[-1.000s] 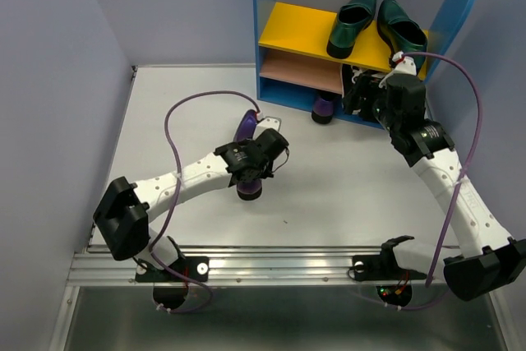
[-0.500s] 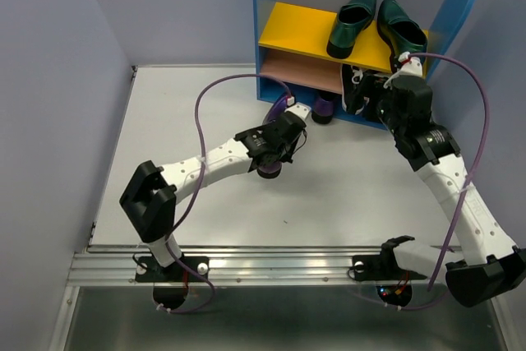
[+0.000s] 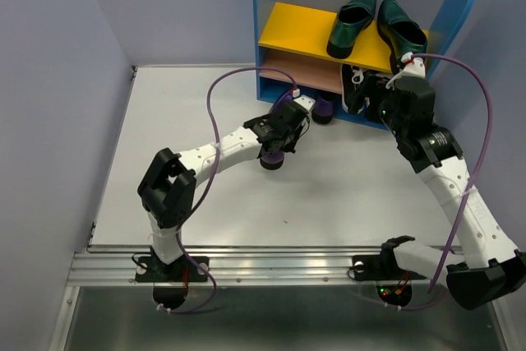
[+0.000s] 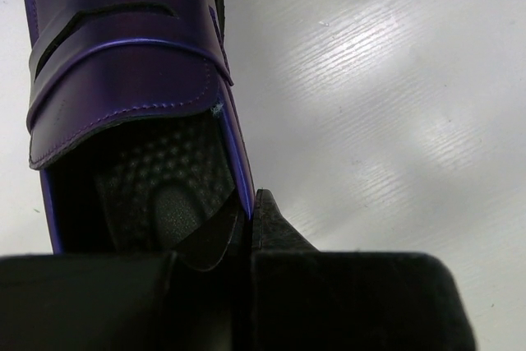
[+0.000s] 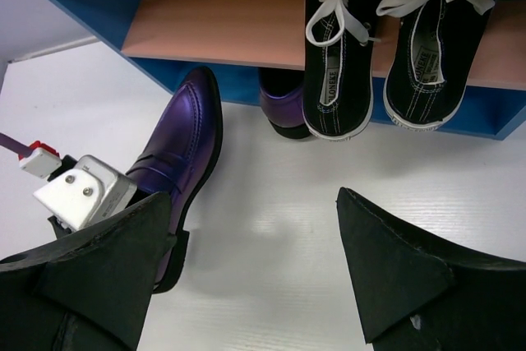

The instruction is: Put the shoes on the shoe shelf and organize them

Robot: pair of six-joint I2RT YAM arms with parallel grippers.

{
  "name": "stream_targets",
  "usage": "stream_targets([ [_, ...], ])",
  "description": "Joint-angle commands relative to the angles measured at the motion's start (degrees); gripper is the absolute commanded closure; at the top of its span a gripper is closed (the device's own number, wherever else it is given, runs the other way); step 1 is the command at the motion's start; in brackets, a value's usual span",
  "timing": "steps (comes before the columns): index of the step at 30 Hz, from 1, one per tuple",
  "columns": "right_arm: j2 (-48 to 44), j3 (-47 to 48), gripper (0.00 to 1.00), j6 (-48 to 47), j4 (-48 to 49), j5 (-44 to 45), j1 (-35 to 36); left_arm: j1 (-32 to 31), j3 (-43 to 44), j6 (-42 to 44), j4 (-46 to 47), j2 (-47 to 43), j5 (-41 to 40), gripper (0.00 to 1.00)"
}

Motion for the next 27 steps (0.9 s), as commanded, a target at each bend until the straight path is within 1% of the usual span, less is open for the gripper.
stream_targets([
  [1, -1.1, 1.6, 0.13, -0.4, 0.9, 1.3, -0.2, 1.2, 4.3, 2.6, 5.1, -0.8, -0.6, 1.0],
  [7, -1.0, 1.7, 0.13, -0.3, 0.9, 1.0, -0.2, 2.5, 6.9, 3.8, 6.3, 1.8, 0.4, 1.0],
  [11, -1.2, 1.9, 0.13, -0.3, 0.6, 1.2, -0.2, 3.7, 9.6, 4.4, 7.2, 5.4, 2.0, 1.0],
  [21, -1.0, 2.6, 0.13, -0.4, -0.1, 1.7, -0.2, 5.9, 23.6, 7.2, 5.5, 14.8, 2.6, 1.0],
  [27, -0.5, 2.8, 0.13, -0.4, -0.2, 1.4, -0.2, 7.3, 29.8, 8.6, 5.6, 19.1, 4.3, 1.0],
])
